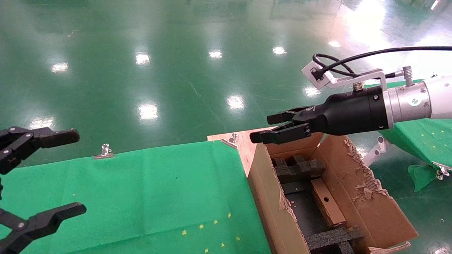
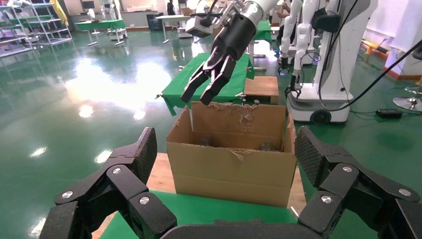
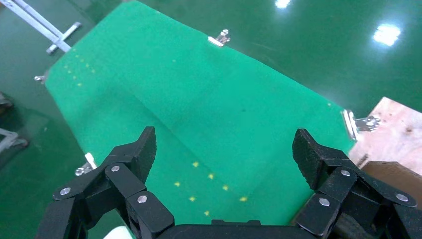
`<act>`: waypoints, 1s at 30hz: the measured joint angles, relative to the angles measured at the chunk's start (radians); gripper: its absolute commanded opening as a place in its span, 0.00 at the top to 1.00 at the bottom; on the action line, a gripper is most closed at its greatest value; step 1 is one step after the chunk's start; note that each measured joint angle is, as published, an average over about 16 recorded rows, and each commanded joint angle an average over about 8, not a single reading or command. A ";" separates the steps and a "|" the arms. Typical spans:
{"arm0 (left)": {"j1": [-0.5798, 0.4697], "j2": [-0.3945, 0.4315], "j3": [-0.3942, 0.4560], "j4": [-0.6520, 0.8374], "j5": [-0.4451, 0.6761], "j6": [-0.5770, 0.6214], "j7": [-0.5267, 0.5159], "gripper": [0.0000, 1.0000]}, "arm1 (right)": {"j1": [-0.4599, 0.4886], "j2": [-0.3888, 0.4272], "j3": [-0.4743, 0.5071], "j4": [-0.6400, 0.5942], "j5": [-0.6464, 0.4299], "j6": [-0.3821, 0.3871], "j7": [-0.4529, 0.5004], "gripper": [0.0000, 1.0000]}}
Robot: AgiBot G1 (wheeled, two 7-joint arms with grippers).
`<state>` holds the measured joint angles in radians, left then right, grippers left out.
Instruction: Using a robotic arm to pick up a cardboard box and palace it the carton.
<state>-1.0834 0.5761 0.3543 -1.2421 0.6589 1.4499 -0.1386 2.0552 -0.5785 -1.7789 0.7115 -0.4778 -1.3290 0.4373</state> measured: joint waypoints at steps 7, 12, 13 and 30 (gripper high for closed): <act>0.000 0.000 0.000 0.000 0.000 0.000 0.000 0.00 | -0.058 -0.004 0.086 0.028 -0.017 -0.007 -0.016 0.00; 0.000 0.000 0.000 0.000 0.000 0.000 0.000 0.00 | -0.128 -0.005 0.194 0.070 -0.034 -0.020 -0.034 0.00; 0.000 0.000 0.000 0.000 0.000 0.000 0.000 0.00 | -0.145 -0.006 0.219 0.080 -0.038 -0.022 -0.038 0.00; 0.000 0.000 0.000 0.000 0.000 0.000 0.000 0.00 | -0.425 -0.015 0.649 0.245 -0.110 -0.071 -0.109 0.00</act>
<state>-1.0834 0.5761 0.3543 -1.2420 0.6588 1.4498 -0.1386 1.6297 -0.5934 -1.1301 0.9569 -0.5878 -1.3998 0.3284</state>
